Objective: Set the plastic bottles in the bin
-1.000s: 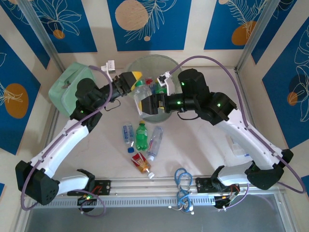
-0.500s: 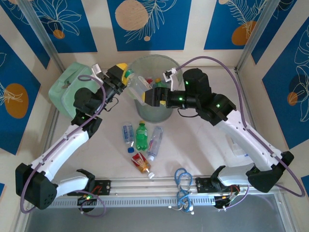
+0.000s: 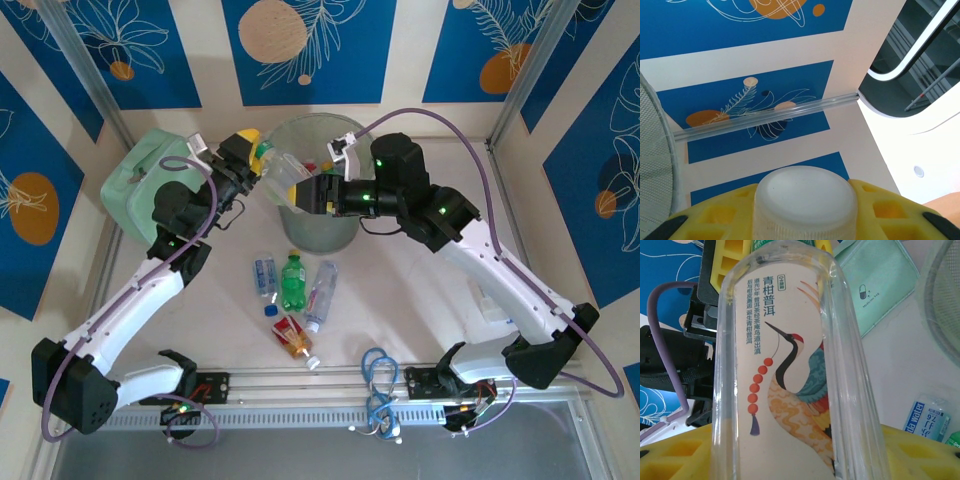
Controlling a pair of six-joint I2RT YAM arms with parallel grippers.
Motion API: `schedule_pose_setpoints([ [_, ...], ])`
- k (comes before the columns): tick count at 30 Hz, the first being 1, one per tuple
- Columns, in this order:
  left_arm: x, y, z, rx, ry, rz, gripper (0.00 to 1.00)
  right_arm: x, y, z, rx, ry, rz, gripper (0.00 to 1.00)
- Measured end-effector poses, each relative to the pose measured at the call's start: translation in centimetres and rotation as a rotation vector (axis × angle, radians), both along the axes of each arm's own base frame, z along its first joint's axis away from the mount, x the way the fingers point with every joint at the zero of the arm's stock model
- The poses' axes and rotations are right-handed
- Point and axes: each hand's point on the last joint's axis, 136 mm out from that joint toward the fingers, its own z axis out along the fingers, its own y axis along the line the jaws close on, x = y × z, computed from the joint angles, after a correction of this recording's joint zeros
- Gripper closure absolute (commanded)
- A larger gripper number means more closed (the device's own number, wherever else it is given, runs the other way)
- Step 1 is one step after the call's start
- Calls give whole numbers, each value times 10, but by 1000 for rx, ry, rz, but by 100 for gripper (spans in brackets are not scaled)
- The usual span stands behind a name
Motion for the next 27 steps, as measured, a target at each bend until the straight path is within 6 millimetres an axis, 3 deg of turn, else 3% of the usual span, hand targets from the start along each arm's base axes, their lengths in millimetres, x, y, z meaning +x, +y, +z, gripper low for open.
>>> schedule_pose_setpoints([
  [1,0,0,0,1,2,0,69,0,0,0,-3,3,-1,40],
  [4,1,0,-3,10,8,1,18,2,-1,0,-13,10,-8,41],
  [6,2,1,-7,31,15,8,0,11,-4,1,-26,11,-38,41],
  [13,11,33,-21,277,87,105,0,52,-26,-5,-107,67,-176,42],
  [17,-6,51,-11,481,81,168,0,81,-35,-24,-179,116,-232,42],
  [20,-22,60,-15,601,80,185,1,99,-38,-44,-239,148,-251,42],
  [24,-34,64,-54,721,149,156,5,120,-41,-67,-312,183,-264,41],
  [27,-38,66,-101,793,247,116,7,130,-40,-77,-354,189,-262,29],
])
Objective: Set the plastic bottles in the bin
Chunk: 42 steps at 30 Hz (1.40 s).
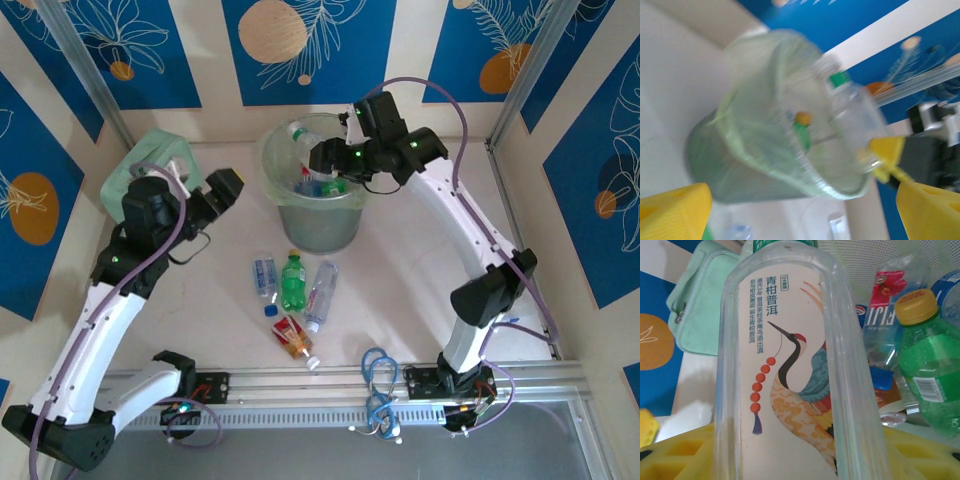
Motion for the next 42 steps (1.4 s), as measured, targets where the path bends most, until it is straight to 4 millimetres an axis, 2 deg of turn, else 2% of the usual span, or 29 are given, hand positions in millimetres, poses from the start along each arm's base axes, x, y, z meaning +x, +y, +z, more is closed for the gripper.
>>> schedule_pose_setpoints([
  [3,-6,2,-45,46,112,-4,8,7,2,-3,-29,-3,7,19],
  [6,-13,4,-78,78,198,-5,7,11,2,-1,-45,-13,8,15],
  [9,-18,7,-92,108,227,-9,8,12,-1,6,-52,-32,3,15],
  [12,-19,9,-97,130,228,-12,10,10,-3,17,-57,-59,-1,15],
  [15,-17,8,-111,151,253,-20,8,6,-1,27,-66,-96,2,16],
  [20,-11,4,-158,212,361,-42,8,-16,8,35,-104,-135,35,18],
  [24,-14,-4,-195,268,446,-78,8,-47,8,42,-122,-160,61,18],
  [29,-15,-24,-215,324,472,-138,11,-91,-3,45,-119,-183,92,20],
  [32,-15,-28,-233,374,509,-153,13,-108,-10,41,-110,-182,93,20],
  [36,-11,-27,-255,444,568,-151,11,-118,-13,28,-114,-157,85,20],
  [42,2,-30,-263,505,587,-145,13,-124,-10,8,-129,-114,80,21],
])
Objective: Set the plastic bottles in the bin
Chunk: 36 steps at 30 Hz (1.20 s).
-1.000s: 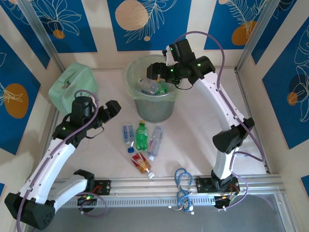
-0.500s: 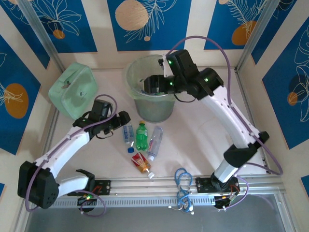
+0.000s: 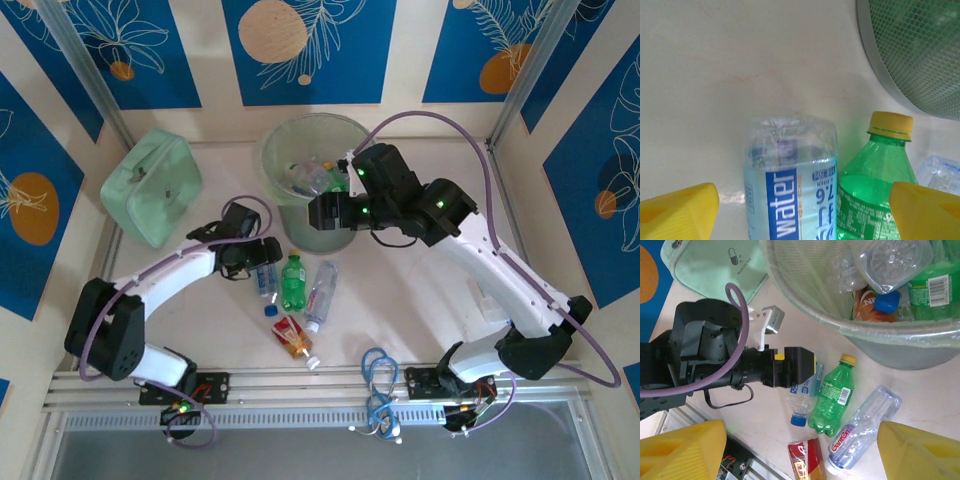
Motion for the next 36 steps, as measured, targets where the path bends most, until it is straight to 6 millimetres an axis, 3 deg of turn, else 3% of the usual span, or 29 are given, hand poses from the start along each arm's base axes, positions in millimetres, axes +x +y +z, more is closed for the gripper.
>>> schedule_pose_setpoints([
  [12,12,1,-32,90,73,-1,22,-6,9,-1,23,1,13,21],
  [19,15,3,-40,125,93,0,39,-7,11,0,28,-4,16,21],
  [31,16,8,-34,127,94,18,50,-7,9,4,39,-13,2,22],
  [33,15,12,-24,120,81,31,51,-7,8,6,45,-14,-2,22],
  [36,18,21,8,76,9,71,51,-8,8,8,53,-15,-5,22],
])
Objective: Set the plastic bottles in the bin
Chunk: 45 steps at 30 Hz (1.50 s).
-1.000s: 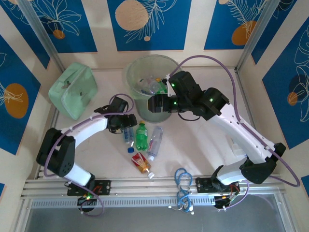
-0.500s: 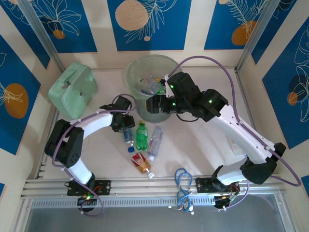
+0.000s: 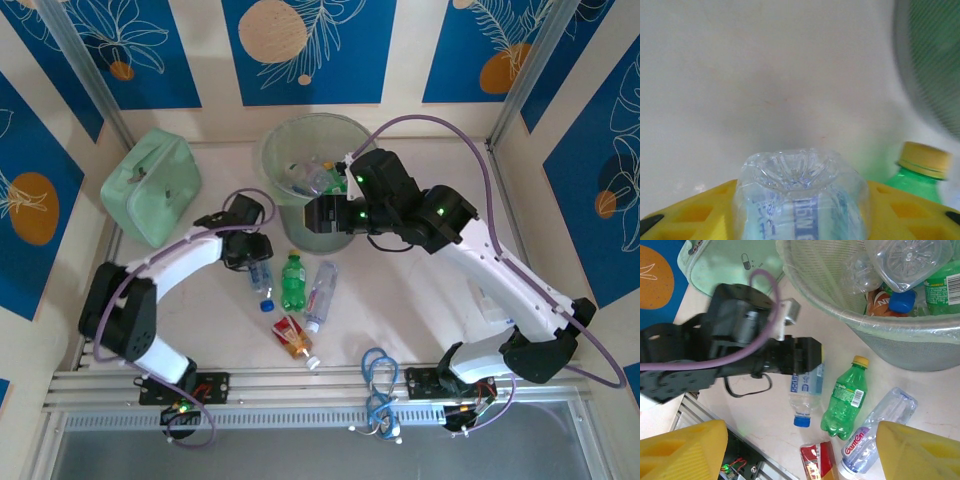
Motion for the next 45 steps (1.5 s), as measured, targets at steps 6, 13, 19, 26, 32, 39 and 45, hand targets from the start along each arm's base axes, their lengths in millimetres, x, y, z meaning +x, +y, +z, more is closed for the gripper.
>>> schedule_pose_setpoints([
  [6,5,28,77,-129,-191,124,50,0,6,6,45,-1,8,21],
  [13,7,35,175,-371,-409,223,51,3,18,26,195,42,51,21],
  [19,22,22,249,-636,-582,263,51,4,34,40,305,90,105,13],
  [26,45,-3,292,-1006,-671,260,52,20,53,57,348,104,136,0],
  [32,48,-9,309,-1158,-718,241,52,43,53,66,399,133,106,1],
  [39,35,-5,355,-1284,-852,175,53,51,68,74,464,174,131,1],
  [45,31,-3,364,-1336,-894,155,53,49,82,82,516,200,173,8],
])
